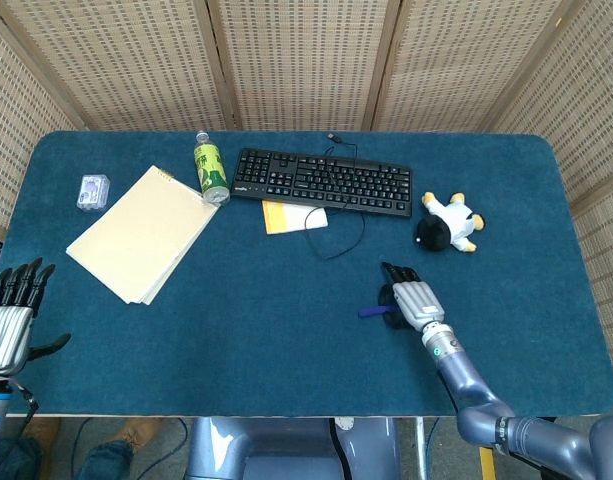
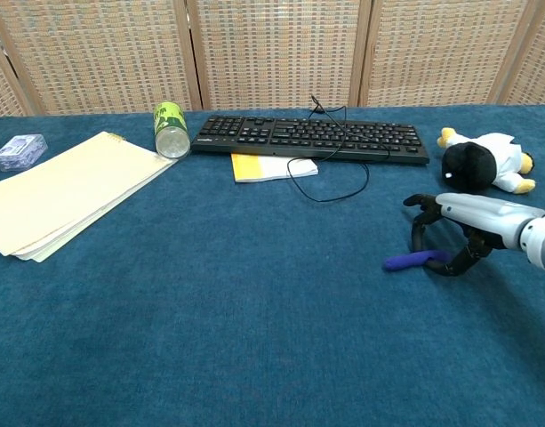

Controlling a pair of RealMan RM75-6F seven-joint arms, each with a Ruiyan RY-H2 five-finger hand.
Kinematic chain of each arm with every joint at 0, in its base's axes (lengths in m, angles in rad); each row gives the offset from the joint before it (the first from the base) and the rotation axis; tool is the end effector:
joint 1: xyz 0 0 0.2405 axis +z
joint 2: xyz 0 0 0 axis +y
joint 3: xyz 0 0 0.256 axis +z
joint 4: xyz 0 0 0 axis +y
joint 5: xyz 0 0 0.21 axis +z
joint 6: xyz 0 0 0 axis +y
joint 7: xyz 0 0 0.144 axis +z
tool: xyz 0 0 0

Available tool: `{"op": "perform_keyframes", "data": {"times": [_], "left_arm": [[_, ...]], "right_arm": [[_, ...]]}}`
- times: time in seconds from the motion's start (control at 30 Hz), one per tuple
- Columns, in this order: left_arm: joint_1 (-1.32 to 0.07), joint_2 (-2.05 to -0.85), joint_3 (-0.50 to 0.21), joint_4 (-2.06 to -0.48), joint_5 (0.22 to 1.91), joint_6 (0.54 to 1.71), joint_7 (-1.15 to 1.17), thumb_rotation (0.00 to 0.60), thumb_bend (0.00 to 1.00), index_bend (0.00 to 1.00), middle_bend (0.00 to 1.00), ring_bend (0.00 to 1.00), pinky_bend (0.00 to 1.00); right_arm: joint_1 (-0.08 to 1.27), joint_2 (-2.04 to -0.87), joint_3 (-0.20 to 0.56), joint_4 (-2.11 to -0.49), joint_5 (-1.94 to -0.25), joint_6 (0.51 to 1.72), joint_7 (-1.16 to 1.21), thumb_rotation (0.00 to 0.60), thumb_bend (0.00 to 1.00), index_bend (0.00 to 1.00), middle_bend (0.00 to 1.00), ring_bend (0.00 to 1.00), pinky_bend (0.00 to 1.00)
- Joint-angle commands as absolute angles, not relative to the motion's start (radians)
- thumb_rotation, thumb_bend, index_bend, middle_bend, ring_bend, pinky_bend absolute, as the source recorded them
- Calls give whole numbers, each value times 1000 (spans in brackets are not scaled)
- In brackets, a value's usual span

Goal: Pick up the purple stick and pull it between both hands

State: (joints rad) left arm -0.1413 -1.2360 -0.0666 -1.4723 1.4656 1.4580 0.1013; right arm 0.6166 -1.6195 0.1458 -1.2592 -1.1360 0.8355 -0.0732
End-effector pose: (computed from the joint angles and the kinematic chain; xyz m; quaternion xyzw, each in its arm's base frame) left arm -0.3216 0.2042 0.1350 -0.6149 -0.3462 -0.3603 0.6101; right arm -0.2310 -0.3307 -0.0393 0.6912 -0.5039 0.3228 0.4052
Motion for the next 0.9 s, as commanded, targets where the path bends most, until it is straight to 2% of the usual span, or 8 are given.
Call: {"op": "perform_keyframes", "data": {"times": [0.03,0.37,0.57,0.63,0.9], "left_arm": [[-142,-1236,-67,-1472,1465,1457,102,600,0,0,0,0,0],[-144,-1236,-67,-1472,1460,1452,102,600,0,0,0,0,0],[-153,-1234,-69,-1472,1465,1443,100,600,0,0,0,0,0],[-177,-1225,-72,-1477,1486,1424,106,600,0,0,0,0,0],[-283,-1164,-68,-1530,1617,1357,127,600,0,0,0,0,0]], "right_arm": [[616,-1619,147,-1257,-1136,833,-64,600,575,569,0,0,0],[616,-1600,175,-1302,-1119,813,-2,600,585,599,8,0,0],[639,-1564,223,-1394,-1073,784,26,600,601,601,18,0,0],[671,-1546,284,-1486,-1006,740,63,600,606,602,21,0,0],[813,-1539,363,-1583,-694,699,-7,600,629,613,39,0,0]]}}
